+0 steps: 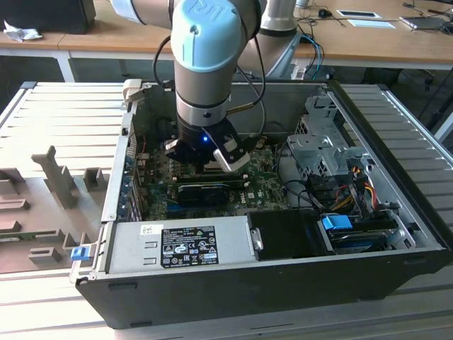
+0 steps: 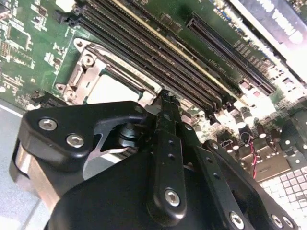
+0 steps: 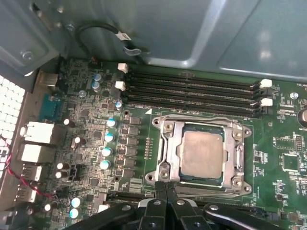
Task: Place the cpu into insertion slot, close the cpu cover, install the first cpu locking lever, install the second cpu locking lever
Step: 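Install the second cpu locking lever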
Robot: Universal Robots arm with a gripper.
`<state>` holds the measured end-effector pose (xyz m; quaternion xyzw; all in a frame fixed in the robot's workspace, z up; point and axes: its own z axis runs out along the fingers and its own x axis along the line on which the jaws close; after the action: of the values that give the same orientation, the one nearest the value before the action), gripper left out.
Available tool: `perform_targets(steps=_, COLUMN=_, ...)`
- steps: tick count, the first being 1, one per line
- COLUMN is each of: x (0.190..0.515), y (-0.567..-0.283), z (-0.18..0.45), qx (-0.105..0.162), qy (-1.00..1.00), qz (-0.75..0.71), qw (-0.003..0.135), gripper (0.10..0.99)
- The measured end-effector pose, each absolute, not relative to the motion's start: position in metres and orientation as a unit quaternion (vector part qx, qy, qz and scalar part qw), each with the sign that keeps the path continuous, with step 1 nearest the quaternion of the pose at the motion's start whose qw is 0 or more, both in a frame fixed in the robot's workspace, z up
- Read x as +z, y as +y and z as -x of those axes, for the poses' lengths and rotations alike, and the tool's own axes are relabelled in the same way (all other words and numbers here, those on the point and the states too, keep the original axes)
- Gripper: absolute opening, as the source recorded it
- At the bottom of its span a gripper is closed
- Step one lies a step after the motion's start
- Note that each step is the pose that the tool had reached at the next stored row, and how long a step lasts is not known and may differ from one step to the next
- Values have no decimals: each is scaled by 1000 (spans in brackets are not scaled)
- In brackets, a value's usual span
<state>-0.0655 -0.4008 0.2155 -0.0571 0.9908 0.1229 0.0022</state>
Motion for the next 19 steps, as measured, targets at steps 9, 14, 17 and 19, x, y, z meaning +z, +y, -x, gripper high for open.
perform_targets(steps=9, x=206, y=-408, z=76, qx=143, qy=988, qz=57, qw=4, gripper=106)
perform_targets(steps=14, x=203, y=-408, z=76, qx=147, qy=987, qz=57, qw=4, gripper=106)
perform_targets(steps=17, x=200, y=-407, z=76, qx=152, qy=987, qz=57, qw=4, gripper=106)
perform_targets(steps=19, x=198, y=-407, z=76, qx=156, qy=986, qz=57, qw=4, gripper=106)
